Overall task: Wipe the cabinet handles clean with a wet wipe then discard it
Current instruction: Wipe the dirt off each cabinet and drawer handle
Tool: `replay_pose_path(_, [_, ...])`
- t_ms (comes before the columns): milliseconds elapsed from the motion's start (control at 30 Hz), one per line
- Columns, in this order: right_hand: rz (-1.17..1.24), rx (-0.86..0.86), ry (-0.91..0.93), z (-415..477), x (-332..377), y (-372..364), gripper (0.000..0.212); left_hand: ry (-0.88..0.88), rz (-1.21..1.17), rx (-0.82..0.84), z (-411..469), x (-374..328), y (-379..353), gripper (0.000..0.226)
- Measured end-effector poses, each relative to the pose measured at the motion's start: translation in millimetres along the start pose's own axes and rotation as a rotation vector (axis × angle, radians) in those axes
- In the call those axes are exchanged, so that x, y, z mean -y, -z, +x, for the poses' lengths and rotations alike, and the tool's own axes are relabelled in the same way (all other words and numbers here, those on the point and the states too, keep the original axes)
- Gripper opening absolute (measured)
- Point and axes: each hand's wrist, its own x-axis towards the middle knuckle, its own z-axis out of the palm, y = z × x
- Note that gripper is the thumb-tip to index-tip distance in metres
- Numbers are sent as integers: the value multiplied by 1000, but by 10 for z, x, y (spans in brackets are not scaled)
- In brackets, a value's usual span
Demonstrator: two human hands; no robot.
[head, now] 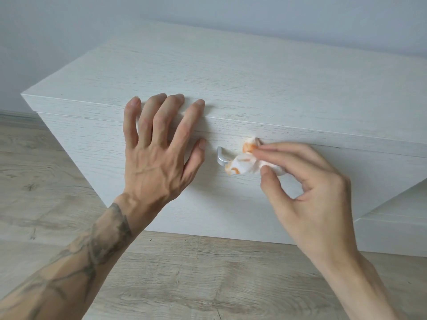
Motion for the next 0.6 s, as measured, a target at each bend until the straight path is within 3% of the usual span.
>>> replay_pose_path(367, [-146,13,158,68,-16,-162,18,-1,3,-7,-6,-6,-17,52])
replay_pose_path(600, [-155,-41,94,35,-9,-120,5,4,6,-10,6,-8,-14,51])
